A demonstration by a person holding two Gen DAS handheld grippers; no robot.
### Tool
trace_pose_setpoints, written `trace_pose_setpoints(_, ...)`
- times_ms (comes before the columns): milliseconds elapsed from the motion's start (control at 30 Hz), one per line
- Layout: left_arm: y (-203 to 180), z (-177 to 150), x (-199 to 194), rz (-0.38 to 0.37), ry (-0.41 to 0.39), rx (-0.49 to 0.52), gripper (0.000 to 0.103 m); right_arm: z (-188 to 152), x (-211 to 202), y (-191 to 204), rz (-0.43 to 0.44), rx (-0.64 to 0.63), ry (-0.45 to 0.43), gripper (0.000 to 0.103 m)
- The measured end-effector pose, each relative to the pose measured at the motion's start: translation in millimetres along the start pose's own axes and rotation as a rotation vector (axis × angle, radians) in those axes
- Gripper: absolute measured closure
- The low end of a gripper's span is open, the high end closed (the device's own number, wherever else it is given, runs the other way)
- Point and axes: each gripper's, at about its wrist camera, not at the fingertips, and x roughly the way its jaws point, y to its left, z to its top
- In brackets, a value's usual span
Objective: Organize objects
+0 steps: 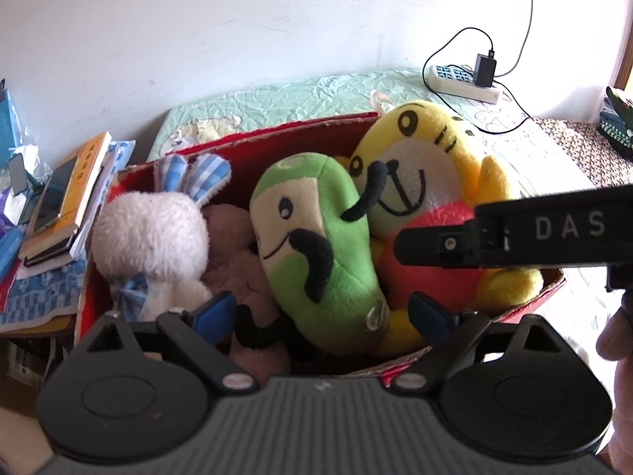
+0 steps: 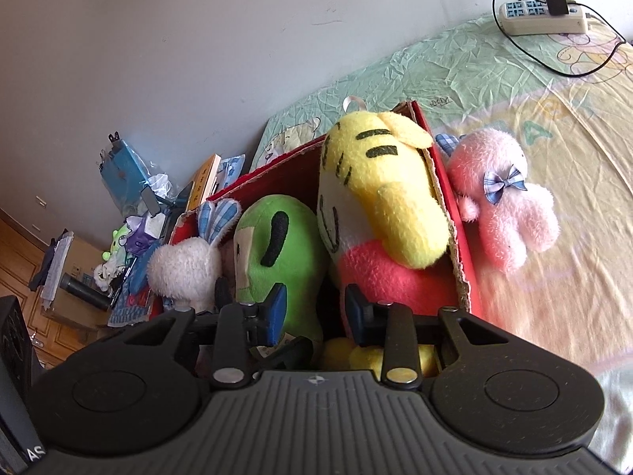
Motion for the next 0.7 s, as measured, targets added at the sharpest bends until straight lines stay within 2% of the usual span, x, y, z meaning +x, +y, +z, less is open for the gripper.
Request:
trace_pose_setpoints(300, -7.4, -0.8, -2.9, 0.053, -0.004, 0.0, 0.009, -4.3, -3.5, 1.4, 0.001, -0.059, -0.01, 0.069)
trace_pose_setpoints(500, -16.4, 2.9, 0.0, 0.104, 0.016, -0.008, 0.009, -3.4, -8.5, -4.2, 0.053, -0.075, 0.003, 0.07)
trace_pose_setpoints(700, -27.2, 6.0, 2.5, 0.154, 0.046, -0.05, 0.008, 2.5, -11.6, -8.9, 0.111, -0.108, 0.058, 0.072)
